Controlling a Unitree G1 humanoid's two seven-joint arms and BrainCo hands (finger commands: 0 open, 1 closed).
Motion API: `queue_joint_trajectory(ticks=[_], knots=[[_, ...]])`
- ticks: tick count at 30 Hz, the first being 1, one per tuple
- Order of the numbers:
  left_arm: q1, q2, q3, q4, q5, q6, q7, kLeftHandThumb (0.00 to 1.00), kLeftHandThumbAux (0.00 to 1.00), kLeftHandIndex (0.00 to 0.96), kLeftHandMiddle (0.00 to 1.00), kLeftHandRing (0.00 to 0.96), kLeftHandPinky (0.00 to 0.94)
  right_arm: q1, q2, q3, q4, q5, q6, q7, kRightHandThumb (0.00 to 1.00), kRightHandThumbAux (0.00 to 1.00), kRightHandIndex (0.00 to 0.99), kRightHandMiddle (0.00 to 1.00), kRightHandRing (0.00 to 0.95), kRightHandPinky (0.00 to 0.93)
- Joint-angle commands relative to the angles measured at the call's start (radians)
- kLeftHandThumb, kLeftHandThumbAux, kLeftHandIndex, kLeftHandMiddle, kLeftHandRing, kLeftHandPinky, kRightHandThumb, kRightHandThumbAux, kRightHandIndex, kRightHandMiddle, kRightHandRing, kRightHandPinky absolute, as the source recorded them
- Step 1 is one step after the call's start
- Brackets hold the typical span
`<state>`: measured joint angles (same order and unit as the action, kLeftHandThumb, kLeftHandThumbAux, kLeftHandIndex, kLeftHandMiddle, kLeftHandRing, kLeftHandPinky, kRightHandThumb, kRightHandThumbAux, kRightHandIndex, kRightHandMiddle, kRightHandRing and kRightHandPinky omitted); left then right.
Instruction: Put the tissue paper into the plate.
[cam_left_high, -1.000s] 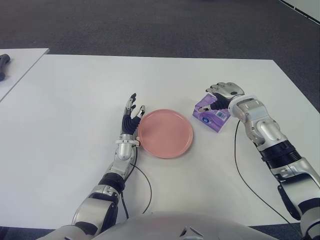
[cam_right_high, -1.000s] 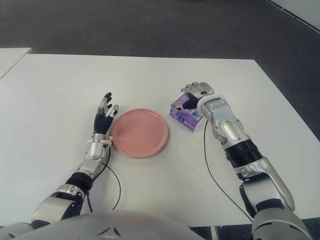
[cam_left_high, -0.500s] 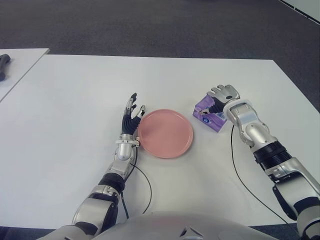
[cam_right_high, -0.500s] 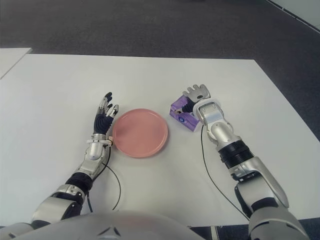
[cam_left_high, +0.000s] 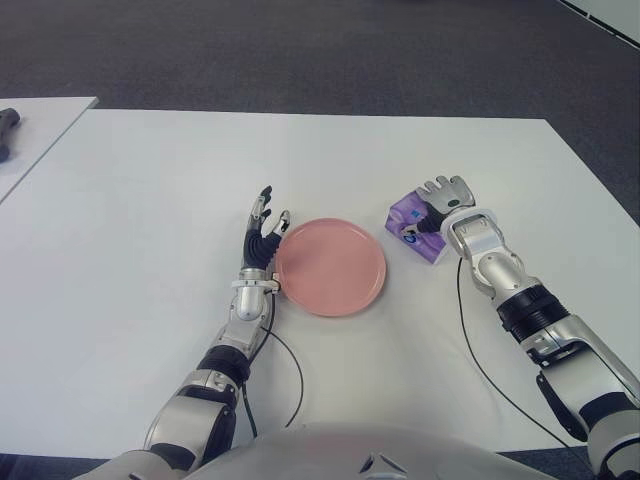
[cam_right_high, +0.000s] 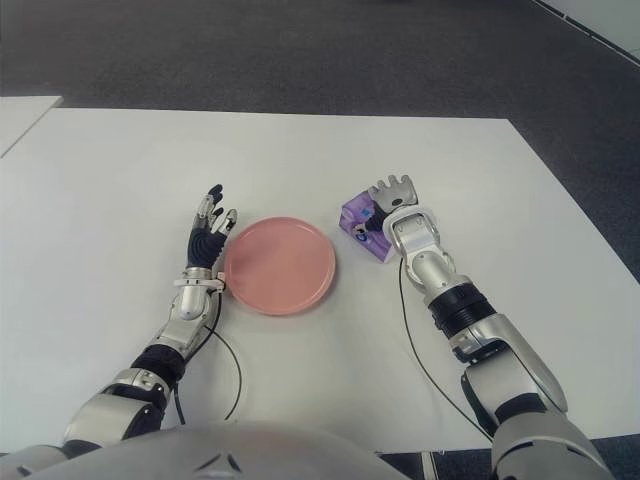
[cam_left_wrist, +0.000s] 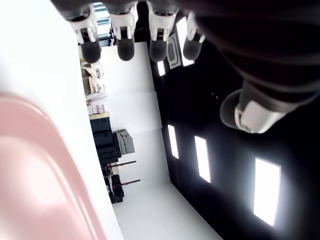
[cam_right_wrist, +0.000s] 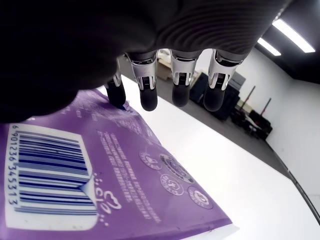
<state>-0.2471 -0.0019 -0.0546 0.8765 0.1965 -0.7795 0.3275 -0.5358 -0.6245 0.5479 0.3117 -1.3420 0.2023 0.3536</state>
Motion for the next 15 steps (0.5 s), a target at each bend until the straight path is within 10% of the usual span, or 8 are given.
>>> queue_joint_trajectory(ticks=[1,15], knots=[[0.103,-0.002,-0.009,0.075,0.021,0.018,0.011,0.003,0.474,0.0,0.0,0.0,0.0,0.015,0.003,0.021,-0.012,-0.012,0.0,0.023,0.304,0.163,0.0,0.0,0.0,0.0],[0.103,-0.004,-0.009,0.072,0.017,0.018,0.006,0.0,0.464,0.0,0.0,0.0,0.0,0.026,-0.011,0.016,-0.041,0.002,-0.007,0.058,0.287,0.167,0.0,0.0,0.0,0.0]])
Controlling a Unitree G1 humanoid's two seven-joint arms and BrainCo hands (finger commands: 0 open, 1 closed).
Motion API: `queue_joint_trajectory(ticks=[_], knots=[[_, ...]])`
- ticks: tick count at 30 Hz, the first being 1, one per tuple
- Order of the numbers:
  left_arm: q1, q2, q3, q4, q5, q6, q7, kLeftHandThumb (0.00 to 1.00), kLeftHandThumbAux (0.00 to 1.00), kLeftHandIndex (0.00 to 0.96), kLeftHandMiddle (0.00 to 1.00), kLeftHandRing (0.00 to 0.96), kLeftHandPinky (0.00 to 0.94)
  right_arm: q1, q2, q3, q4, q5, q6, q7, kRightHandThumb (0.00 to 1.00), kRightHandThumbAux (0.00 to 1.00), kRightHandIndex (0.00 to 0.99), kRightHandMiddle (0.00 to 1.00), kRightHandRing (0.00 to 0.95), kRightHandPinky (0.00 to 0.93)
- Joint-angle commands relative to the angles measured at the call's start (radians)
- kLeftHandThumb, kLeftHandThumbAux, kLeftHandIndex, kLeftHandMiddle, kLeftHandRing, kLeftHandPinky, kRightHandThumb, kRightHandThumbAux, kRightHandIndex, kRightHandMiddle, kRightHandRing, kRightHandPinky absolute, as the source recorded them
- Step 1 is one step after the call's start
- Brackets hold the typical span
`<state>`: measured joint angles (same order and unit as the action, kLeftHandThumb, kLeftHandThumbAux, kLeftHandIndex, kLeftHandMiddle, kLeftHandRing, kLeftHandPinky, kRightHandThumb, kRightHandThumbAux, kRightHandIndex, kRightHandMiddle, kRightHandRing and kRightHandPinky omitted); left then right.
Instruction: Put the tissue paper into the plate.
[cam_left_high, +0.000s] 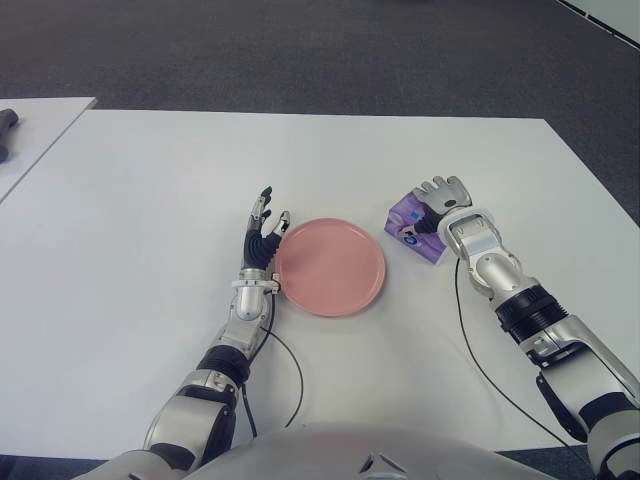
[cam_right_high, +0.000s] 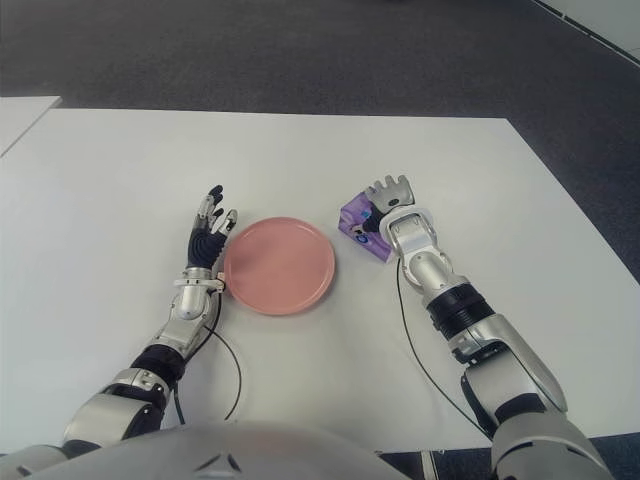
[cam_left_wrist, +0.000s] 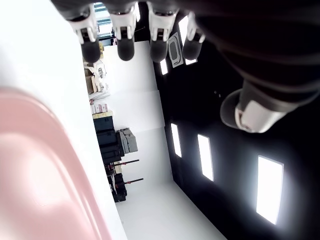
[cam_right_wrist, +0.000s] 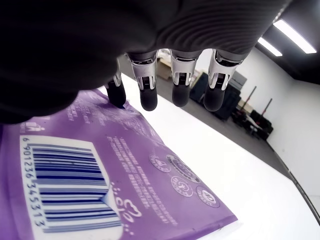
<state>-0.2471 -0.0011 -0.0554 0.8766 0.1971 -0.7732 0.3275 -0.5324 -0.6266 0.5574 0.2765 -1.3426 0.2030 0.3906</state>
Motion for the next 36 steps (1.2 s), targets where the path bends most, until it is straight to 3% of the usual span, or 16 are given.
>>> queue_joint_trajectory(ticks=[1,16,23,30,36], knots=[[0.103,-0.005,-0.008,0.071,0.015,0.012,0.005,0.0,0.464,0.0,0.0,0.0,0.0,0.023,-0.01,0.007,-0.007,0.003,-0.008,0.023,0.286,0.166,0.0,0.0,0.0,0.0],[0.111,-0.004,-0.011,0.072,0.021,0.001,0.009,0.0,0.47,0.0,0.0,0.0,0.0,0.086,-0.041,-0.001,-0.1,0.024,-0.024,0.081,0.289,0.171,0.0,0.0,0.0,0.0],[0.11,-0.007,-0.012,0.076,0.02,0.0,0.008,0.0,0.473,0.0,0.0,0.0,0.0,0.226,-0.033,0.06,-0.165,-0.08,0.012,0.068,0.263,0.199,0.0,0.0,0.0,0.0],[0.11,-0.017,-0.012,0.076,0.018,0.011,0.011,0.0,0.485,0.0,0.0,0.0,0.0,0.231,-0.062,0.135,-0.124,-0.272,0.005,-0.039,0.262,0.266,0.0,0.0,0.0,0.0],[0.107,-0.023,-0.009,0.082,0.011,0.007,0.007,0.0,0.501,0.0,0.0,0.0,0.0,0.238,-0.049,0.162,-0.028,-0.373,0.063,-0.219,0.285,0.341,0.0,0.0,0.0,0.0]])
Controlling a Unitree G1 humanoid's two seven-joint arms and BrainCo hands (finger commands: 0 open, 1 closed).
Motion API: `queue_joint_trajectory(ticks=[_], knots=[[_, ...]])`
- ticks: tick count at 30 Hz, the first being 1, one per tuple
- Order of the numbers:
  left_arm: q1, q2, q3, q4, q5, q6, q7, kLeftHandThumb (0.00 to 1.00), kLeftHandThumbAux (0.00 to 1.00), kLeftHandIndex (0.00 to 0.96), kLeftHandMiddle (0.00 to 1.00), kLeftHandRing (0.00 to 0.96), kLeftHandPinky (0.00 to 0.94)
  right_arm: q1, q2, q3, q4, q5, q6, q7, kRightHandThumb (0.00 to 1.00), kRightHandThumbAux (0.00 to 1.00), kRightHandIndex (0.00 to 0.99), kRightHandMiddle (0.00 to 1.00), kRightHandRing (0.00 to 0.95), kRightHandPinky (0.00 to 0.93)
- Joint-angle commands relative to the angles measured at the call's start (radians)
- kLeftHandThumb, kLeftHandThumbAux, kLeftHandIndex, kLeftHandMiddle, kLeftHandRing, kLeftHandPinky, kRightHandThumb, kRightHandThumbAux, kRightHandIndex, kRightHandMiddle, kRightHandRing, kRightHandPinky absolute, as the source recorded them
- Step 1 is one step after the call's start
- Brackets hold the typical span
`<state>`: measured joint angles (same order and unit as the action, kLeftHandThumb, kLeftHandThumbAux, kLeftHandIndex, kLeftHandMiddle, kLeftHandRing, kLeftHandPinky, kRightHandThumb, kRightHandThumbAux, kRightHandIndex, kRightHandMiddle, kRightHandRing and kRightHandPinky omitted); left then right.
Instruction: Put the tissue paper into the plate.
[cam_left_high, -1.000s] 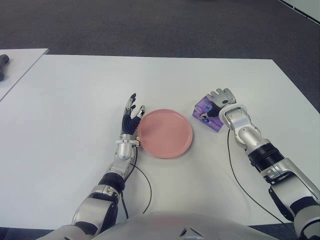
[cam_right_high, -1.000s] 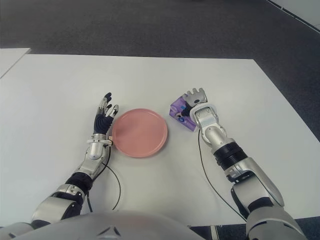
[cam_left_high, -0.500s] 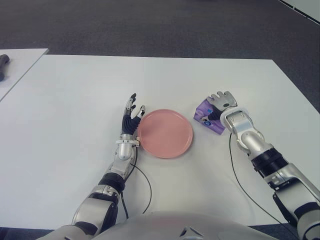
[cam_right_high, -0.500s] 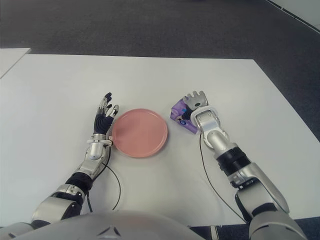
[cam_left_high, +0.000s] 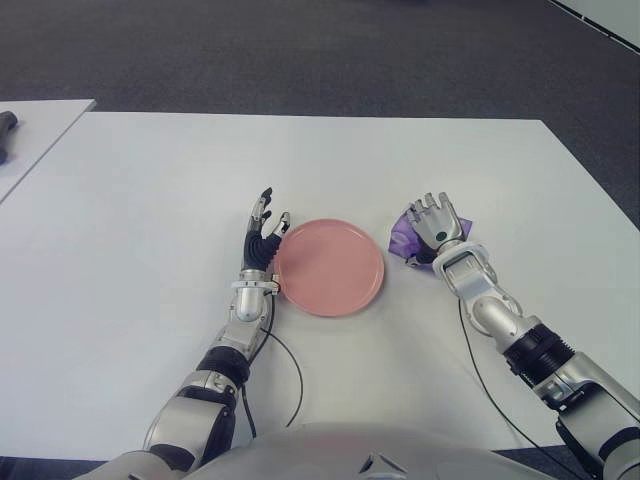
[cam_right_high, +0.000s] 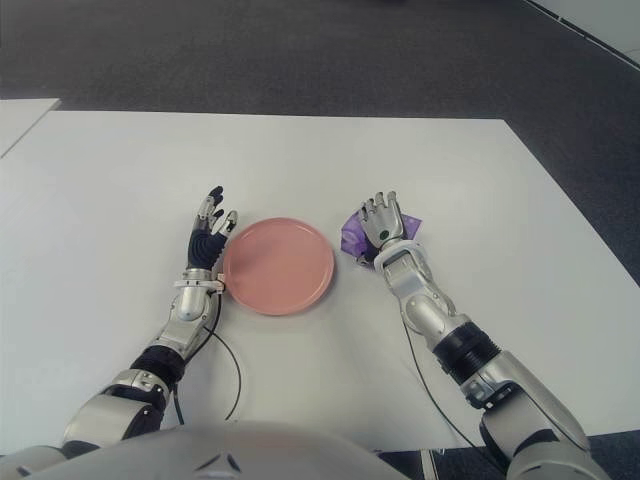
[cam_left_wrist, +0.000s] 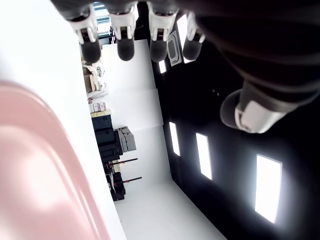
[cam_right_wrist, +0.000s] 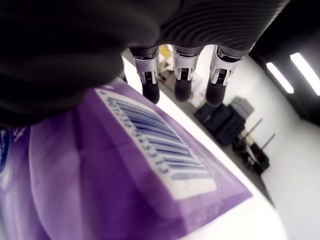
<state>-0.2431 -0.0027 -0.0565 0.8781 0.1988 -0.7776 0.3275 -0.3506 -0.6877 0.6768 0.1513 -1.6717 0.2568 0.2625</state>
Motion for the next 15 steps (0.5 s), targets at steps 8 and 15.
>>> queue_joint_trajectory(ticks=[8,15], knots=[[0.095,-0.02,-0.008,0.098,0.013,-0.011,0.011,0.0,0.507,0.0,0.0,0.0,0.0,0.056,0.1,0.045,0.292,-0.034,0.137,-0.333,0.305,0.406,0.0,0.0,0.0,0.0],[0.093,-0.02,-0.006,0.104,0.011,-0.022,0.01,0.0,0.506,0.0,0.0,0.0,0.0,0.029,0.149,0.055,0.388,-0.004,0.181,-0.406,0.3,0.414,0.0,0.0,0.0,0.0]])
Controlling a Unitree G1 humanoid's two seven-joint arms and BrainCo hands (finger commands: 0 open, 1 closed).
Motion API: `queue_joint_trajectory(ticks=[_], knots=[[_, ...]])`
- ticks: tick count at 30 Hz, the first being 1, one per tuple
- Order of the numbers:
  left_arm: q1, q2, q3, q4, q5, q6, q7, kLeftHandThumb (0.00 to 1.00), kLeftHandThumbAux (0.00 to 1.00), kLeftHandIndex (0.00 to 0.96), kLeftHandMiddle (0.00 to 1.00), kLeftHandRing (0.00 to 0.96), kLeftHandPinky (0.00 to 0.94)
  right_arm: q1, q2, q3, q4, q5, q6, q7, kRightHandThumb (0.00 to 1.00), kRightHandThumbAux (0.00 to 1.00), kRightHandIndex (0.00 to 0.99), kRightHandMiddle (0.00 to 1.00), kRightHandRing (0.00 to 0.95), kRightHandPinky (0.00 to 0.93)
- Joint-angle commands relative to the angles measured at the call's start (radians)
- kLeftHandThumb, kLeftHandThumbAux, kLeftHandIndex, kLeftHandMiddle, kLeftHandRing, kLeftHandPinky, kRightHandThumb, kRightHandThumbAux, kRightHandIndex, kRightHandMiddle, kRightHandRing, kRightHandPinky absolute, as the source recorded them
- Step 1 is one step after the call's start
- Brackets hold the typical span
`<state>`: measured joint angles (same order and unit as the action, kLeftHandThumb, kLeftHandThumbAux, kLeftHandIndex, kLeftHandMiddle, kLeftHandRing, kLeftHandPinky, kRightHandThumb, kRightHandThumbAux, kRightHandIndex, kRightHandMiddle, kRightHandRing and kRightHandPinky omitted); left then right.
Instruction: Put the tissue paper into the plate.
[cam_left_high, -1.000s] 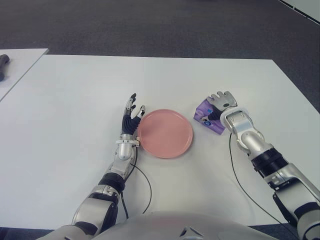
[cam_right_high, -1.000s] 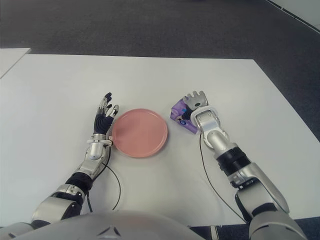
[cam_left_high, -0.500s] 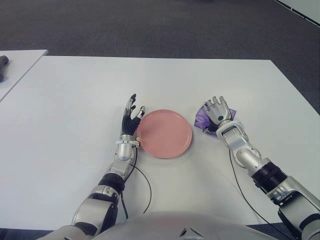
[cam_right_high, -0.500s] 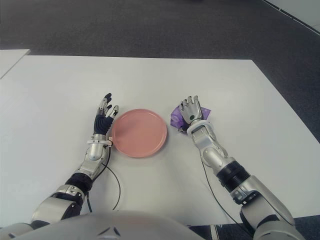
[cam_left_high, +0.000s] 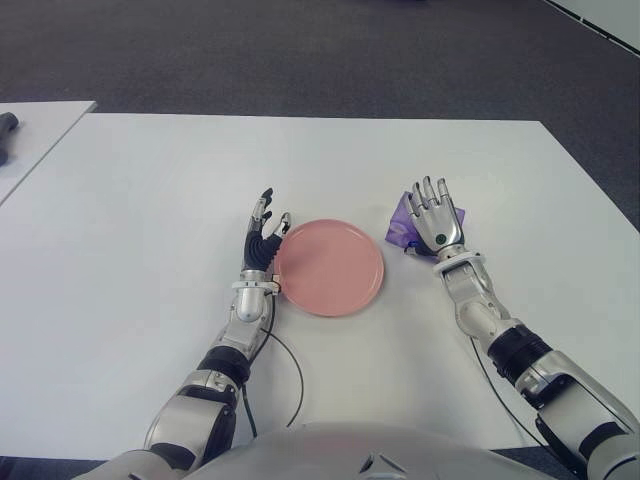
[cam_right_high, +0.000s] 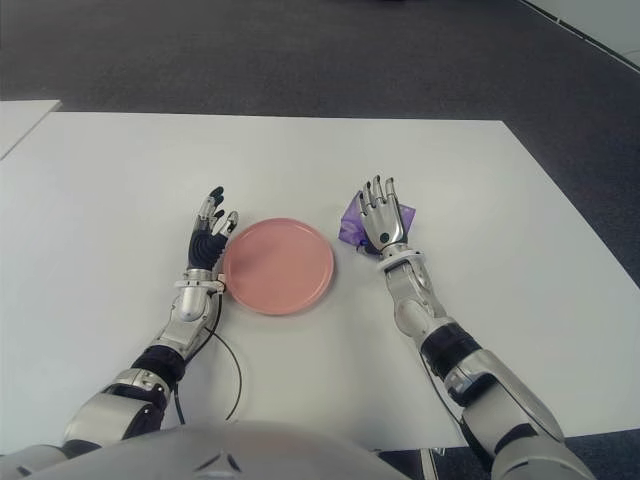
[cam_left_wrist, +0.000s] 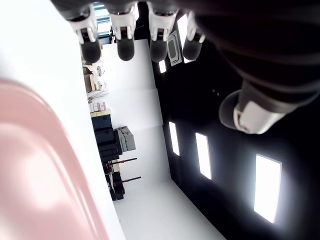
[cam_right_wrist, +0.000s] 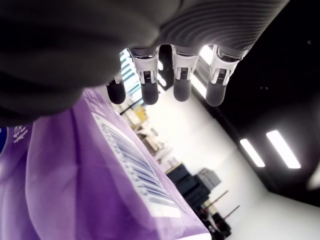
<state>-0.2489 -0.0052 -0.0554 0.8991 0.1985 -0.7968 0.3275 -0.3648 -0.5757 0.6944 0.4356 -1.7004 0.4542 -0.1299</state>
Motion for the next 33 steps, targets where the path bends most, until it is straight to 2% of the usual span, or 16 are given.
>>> queue_joint_trajectory(ticks=[1,14,33], knots=[[0.099,-0.018,-0.007,0.083,0.011,-0.003,0.009,0.0,0.506,0.0,0.0,0.0,0.0,0.04,0.042,0.038,0.114,0.029,-0.013,-0.02,0.3,0.413,0.0,0.0,0.0,0.0],[0.106,-0.019,-0.004,0.077,0.008,0.0,0.009,0.0,0.517,0.0,0.0,0.0,0.0,0.014,0.11,0.048,0.24,0.091,0.039,-0.108,0.269,0.414,0.0,0.0,0.0,0.0],[0.119,-0.014,-0.01,0.053,0.021,0.01,0.029,0.0,0.518,0.0,0.0,0.0,0.0,0.011,0.132,0.076,0.284,0.162,0.068,-0.159,0.212,0.447,0.0,0.0,0.0,0.0]])
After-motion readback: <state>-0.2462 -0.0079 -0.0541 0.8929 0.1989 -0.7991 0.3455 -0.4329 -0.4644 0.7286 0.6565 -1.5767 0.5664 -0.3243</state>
